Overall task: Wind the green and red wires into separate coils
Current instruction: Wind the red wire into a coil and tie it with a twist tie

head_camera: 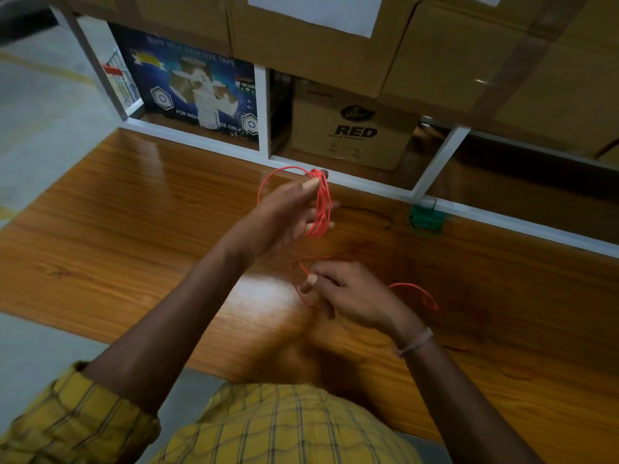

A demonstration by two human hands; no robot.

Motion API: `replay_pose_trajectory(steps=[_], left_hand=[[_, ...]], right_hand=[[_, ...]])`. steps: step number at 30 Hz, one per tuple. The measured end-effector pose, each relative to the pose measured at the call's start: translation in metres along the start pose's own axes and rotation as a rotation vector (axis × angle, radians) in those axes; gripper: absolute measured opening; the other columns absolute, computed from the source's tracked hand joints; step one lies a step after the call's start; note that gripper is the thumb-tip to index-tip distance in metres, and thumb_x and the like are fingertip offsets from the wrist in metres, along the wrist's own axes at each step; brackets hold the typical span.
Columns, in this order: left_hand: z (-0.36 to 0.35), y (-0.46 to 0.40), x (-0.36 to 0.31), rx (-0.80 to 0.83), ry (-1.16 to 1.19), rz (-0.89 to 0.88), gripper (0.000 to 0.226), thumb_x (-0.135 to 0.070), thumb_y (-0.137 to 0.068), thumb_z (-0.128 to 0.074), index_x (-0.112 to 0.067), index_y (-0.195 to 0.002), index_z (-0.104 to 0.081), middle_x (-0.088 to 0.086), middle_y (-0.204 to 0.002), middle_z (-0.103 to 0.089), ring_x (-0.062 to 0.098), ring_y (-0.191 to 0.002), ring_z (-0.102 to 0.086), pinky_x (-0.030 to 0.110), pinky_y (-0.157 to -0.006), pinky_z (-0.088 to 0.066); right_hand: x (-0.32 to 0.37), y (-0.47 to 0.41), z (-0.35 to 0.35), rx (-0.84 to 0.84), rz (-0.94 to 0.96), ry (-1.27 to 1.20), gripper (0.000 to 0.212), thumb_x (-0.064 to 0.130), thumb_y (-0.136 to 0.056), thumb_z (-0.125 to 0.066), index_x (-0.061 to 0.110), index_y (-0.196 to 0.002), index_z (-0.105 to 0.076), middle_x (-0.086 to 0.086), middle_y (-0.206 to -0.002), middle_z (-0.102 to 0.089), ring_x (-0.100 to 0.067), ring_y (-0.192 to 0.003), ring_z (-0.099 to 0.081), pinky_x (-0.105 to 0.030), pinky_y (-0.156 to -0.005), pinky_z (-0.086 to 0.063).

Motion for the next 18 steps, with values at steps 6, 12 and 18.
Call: replay_pose_trajectory(steps=[6,12,18], left_hand=[[0.017,0.004,0.009,0.006,-0.717,0.084,0.085,-0.069,-0.098,-0.043,-0.029,-0.168,-0.018,0.006,-0.17,-0.034,0.016,-0.148,-0.042,0.039,-0.12,-0.034],[0.006,0.019,0.016,0.137,-0.781,0.131,0.076,-0.072,-0.1,-0.027,-0.028,-0.162,-0.031,0.01,-0.094,-0.081,0.022,-0.083,-0.075,0.026,-0.067,-0.052],[-0.001,0.028,0.021,0.449,-0.37,0.137,0.098,-0.079,-0.098,-0.023,-0.002,-0.156,-0.035,0.004,-0.145,-0.066,0.011,-0.062,-0.064,0.022,-0.044,-0.033]], right_hand=[[0.027,0.036,0.044,0.138,0.143,-0.065,0.012,0.02,-0.102,-0.067,0.013,-0.093,-0.069,-0.013,-0.067,-0.067,-0.017,-0.056,-0.058,-0.031,-0.053,-0.046],[0.015,0.039,0.104,-0.032,0.281,-0.486,0.017,0.02,-0.1,-0.063,0.004,-0.096,-0.068,-0.002,-0.053,-0.044,-0.015,-0.042,-0.042,-0.041,-0.053,-0.043],[-0.017,0.003,0.124,-0.354,0.265,-0.594,0.017,0.021,-0.107,-0.058,0.013,-0.096,-0.069,-0.007,-0.065,-0.049,-0.012,-0.053,-0.041,-0.029,-0.062,-0.05]])
Point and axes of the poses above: each hand's wrist, its own y-axis away from the middle knuckle, its own z-axis out of the back of the hand, x = y × z, the point moved 3 cm from there along -y, towards the middle knuckle
